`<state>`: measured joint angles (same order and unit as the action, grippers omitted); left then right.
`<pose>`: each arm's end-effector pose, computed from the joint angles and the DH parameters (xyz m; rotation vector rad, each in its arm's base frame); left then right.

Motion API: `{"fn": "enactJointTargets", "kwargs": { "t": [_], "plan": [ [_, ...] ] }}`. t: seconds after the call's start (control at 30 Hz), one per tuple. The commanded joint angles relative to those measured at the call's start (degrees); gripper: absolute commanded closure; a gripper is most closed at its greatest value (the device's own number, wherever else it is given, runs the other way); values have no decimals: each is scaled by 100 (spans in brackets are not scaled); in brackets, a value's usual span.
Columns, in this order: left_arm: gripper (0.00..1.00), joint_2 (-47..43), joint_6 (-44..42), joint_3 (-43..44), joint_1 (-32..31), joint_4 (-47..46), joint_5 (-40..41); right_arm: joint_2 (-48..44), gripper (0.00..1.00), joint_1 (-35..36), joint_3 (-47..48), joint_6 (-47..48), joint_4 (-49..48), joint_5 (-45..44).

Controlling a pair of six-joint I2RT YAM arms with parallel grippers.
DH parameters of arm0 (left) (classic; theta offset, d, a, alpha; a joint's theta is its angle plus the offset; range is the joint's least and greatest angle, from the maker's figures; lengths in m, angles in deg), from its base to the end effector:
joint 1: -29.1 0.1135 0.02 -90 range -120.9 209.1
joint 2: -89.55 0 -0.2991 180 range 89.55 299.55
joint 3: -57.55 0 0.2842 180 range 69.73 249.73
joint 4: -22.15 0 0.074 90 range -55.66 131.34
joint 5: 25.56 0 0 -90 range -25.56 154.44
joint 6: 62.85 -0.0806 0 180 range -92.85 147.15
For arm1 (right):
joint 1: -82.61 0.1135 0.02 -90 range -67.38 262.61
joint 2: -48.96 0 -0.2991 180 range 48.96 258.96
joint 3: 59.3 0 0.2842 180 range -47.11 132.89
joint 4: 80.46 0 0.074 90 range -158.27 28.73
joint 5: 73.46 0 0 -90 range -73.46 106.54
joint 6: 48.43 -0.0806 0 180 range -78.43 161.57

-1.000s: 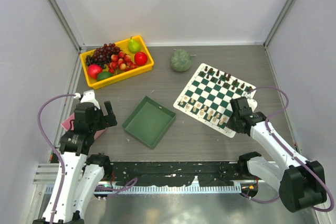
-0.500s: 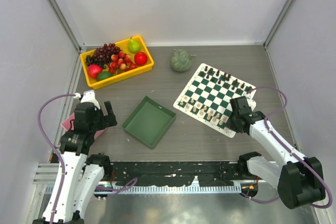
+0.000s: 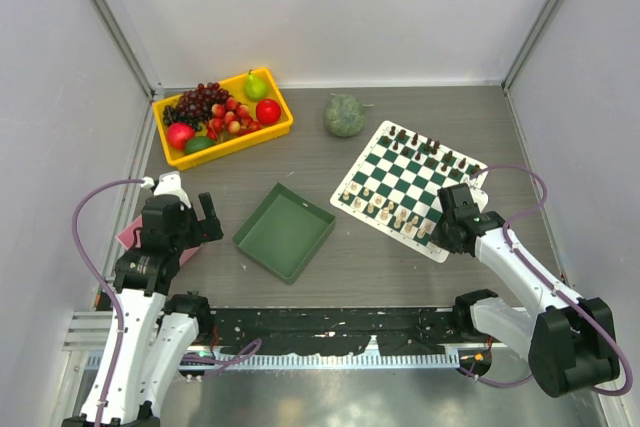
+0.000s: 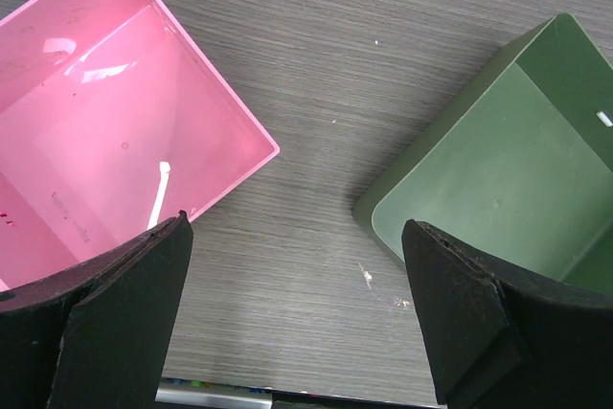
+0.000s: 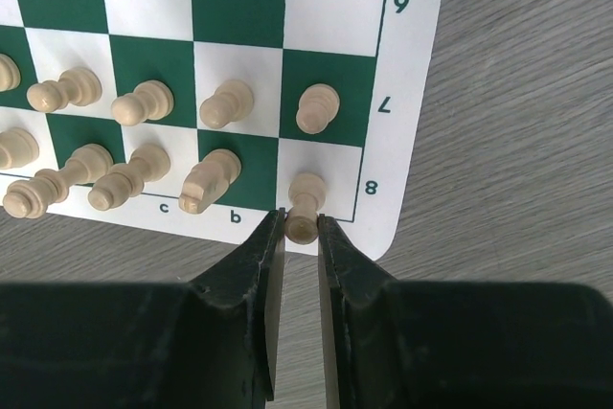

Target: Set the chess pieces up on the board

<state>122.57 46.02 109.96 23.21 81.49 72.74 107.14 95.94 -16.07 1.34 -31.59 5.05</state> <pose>0.1555 -0.0043 0.2721 -0.3313 2.2357 -0.0660 0.2026 0.0315 0.1570 0.6755 2.5584 0.0396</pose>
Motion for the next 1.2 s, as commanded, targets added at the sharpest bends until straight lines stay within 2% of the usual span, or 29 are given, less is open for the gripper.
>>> {"fn": "enactJointTargets", "kwargs": {
  "t": [0.0, 0.53, 0.93, 1.17],
  "plan": [
    [1, 29, -42, 82, 0, -172, -47, -34, 76, -31, 15, -3, -65, -152],
    [1, 38, -42, 91, 0, -163, -47, -43, 64, -31, 173, 33, -92, -91],
    [1, 21, -42, 82, 0, -163, -47, -771, 55, -31, 745, 278, 94, -293],
    [1, 3, -50, 99, -9, -163, -56, -1080, 28, -23, 1288, 1139, -724, 234]
  ]
}}
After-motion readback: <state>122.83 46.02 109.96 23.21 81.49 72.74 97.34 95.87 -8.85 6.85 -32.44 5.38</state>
